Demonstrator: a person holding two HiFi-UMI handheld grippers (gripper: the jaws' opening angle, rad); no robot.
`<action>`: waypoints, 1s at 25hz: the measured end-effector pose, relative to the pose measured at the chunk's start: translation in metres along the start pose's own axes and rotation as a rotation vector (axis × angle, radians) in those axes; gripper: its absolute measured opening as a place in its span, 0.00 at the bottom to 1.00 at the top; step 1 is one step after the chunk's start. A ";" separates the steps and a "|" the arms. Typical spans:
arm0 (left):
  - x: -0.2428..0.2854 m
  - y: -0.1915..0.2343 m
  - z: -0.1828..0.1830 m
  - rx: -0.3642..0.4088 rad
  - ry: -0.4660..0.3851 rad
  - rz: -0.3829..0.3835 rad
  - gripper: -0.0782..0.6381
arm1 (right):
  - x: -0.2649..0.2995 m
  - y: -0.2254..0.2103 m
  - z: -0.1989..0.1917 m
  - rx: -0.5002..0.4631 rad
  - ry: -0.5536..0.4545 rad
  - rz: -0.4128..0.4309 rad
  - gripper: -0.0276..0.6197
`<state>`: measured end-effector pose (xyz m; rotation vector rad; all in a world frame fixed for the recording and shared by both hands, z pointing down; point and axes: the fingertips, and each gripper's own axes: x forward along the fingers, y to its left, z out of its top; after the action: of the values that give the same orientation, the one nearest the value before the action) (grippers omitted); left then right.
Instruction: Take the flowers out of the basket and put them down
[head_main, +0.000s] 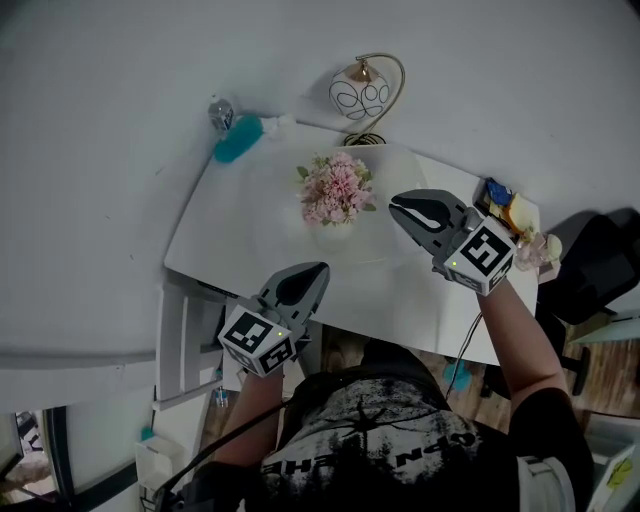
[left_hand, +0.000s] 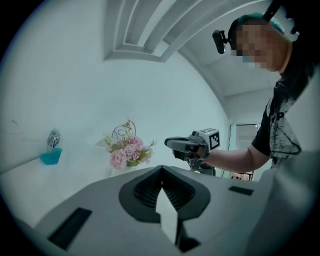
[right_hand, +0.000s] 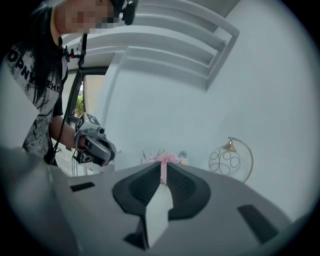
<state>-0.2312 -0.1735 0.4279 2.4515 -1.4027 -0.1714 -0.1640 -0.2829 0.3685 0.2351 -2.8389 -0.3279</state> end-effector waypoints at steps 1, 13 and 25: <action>0.000 0.001 -0.001 0.000 0.001 0.005 0.13 | 0.004 -0.002 -0.008 -0.002 0.034 0.020 0.10; -0.006 0.013 -0.014 -0.035 -0.005 0.064 0.13 | 0.052 -0.014 -0.081 -0.022 0.375 0.206 0.45; -0.013 0.021 -0.030 -0.083 -0.015 0.125 0.13 | 0.096 0.000 -0.108 0.069 0.472 0.329 0.51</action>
<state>-0.2477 -0.1657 0.4623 2.2925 -1.5179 -0.2153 -0.2244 -0.3224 0.4933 -0.1281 -2.3686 -0.0871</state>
